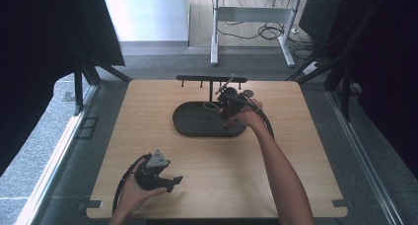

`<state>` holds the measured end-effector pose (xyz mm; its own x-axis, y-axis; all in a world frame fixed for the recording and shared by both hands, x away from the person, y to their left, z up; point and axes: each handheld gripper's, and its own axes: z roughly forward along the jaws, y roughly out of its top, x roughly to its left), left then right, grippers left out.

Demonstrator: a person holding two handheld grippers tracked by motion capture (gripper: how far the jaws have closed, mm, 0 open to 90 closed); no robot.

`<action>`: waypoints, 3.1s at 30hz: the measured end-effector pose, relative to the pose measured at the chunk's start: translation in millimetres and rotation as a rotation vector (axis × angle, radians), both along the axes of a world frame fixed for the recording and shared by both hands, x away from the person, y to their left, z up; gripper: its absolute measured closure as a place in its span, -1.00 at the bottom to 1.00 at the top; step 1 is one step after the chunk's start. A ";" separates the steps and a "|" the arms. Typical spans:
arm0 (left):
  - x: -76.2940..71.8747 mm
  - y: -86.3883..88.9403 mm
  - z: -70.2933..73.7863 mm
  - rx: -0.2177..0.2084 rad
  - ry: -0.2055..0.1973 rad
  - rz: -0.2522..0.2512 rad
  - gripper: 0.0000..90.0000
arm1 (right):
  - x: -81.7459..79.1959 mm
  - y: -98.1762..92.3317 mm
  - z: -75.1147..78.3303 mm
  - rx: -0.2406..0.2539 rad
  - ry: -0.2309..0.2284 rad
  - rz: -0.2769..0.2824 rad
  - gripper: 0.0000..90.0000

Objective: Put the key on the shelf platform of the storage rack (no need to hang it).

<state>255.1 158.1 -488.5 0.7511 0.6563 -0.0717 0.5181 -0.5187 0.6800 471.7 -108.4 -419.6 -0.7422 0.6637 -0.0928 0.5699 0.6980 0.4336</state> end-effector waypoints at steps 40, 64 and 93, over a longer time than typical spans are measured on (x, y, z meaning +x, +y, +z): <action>1.5 -3.7 -1.7 0.004 0.010 -0.007 -0.39 | -19.6 -13.8 -12.1 0.035 0.011 0.003 0.25; -1.2 -0.1 0.9 0.012 -0.017 0.025 -0.39 | -85.8 -57.7 -15.3 0.164 -0.019 0.059 0.03; 0.9 -9.0 -8.3 0.055 0.008 0.024 -0.39 | -168.7 -147.6 -71.1 0.309 -0.097 -0.079 -0.01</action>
<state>256.0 149.0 -496.8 0.7346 0.6772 -0.0412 0.5362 -0.5423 0.6469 303.0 -256.0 -490.7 -0.6847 0.7268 0.0546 0.5630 0.4799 0.6728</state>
